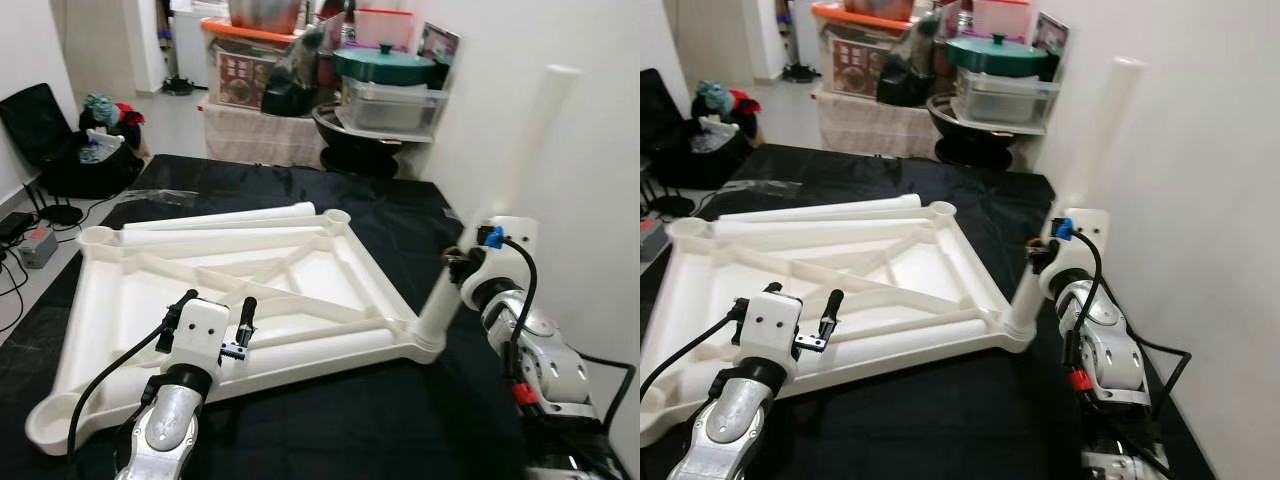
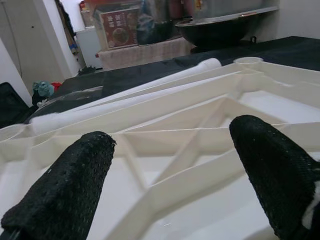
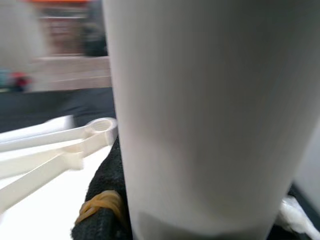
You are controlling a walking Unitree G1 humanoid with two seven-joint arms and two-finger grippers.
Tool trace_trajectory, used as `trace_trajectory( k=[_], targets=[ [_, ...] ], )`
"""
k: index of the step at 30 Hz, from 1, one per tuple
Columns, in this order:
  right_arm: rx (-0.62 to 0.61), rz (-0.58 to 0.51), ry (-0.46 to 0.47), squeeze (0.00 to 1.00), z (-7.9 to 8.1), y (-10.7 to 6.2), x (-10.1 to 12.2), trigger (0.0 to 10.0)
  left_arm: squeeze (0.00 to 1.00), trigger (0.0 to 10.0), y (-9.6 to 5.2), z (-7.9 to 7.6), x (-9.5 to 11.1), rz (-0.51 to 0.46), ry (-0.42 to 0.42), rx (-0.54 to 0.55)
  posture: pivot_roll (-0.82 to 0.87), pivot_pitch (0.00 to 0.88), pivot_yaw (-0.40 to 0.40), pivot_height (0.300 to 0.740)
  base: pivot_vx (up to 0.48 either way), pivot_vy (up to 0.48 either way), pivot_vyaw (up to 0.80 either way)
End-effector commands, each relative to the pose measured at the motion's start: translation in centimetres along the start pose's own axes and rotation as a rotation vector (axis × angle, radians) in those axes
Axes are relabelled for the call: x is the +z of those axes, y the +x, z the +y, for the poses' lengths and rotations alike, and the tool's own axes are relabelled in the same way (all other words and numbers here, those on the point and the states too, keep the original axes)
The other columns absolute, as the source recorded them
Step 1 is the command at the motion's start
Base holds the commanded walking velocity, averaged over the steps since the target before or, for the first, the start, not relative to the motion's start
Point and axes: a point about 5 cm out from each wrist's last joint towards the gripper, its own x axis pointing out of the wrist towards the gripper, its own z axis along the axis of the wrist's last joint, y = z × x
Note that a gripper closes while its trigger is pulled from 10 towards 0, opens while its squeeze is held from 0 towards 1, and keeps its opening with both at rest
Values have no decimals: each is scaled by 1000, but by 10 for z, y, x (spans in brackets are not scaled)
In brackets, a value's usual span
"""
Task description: Building children table
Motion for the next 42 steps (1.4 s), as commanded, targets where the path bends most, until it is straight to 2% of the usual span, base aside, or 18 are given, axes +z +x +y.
trace_trajectory(
  k=[1,5,6,10,13,14,15,16,17,22,29,30,31,34,35,38,40,42],
  targets=[
    [-123,221,-19,0,-18,-14,-52,0,0,10000,0,-1,-1,7,14,-5,120,0,-117,740,0,0,0],
    [37,267,14,0,11,-21,-62,0,0,10000,0,1,-2,12,14,-4,115,0,-113,740,0,0,0],
    [97,263,23,0,21,-20,-62,10000,0,10000,1,2,-2,12,13,-3,113,0,-113,740,0,0,0],
    [459,183,87,0,61,-28,-45,10000,0,10000,4,2,-2,10,10,-13,103,0,-111,740,0,0,0],
    [526,155,64,137,62,-30,-40,10000,0,10000,5,3,-2,11,11,-12,109,0,-118,740,0,0,0],
    [557,144,50,588,61,-30,-37,10000,0,10000,5,5,-2,11,12,-10,110,0,-118,740,0,0,0],
    [645,104,56,804,61,-33,-26,10000,0,10000,6,6,-3,12,14,-8,114,0,-119,740,0,0,0],
    [645,104,56,804,61,-33,-26,10000,0,10000,6,6,-3,12,14,-8,114,0,-119,740,0,0,0],
    [821,29,86,0,63,-44,-5,10000,0,10000,6,8,-4,14,17,-7,114,0,-118,740,0,0,0],
    [1138,-21,94,0,64,-72,17,10000,0,10000,7,9,-4,16,17,-6,116,0,-118,740,0,0,0],
    [1323,-23,70,0,67,-93,18,10000,0,10000,7,7,-3,12,19,-9,116,0,-116,740,0,0,0],
    [1372,-18,73,0,68,-99,16,5294,0,10000,5,4,-3,10,22,-14,116,0,-108,740,0,0,0],
    [1398,-14,81,0,68,-102,14,4157,0,10000,4,2,-3,9,24,-20,116,0,-108,740,0,0,0],
    [1396,-12,91,0,67,-102,11,2941,0,10000,2,-1,-3,10,26,-27,120,0,-108,740,0,0,0],
    [1361,-11,104,0,67,-97,10,0,0,10000,2,-1,-3,11,25,-26,120,0,-108,740,0,0,0],
    [1211,-4,78,0,64,-80,6,0,0,10000,1,-2,-3,11,24,-24,118,0,-111,740,0,0,0],
    [1011,22,49,0,59,-59,-1,0,0,10000,1,-2,-3,10,23,-23,118,0,-111,740,0,0,0],
    [405,86,-25,0,22,-14,-15,0,0,10000,0,-4,-2,9,20,-24,109,0,-113,740,0,0,0]
  ],
)
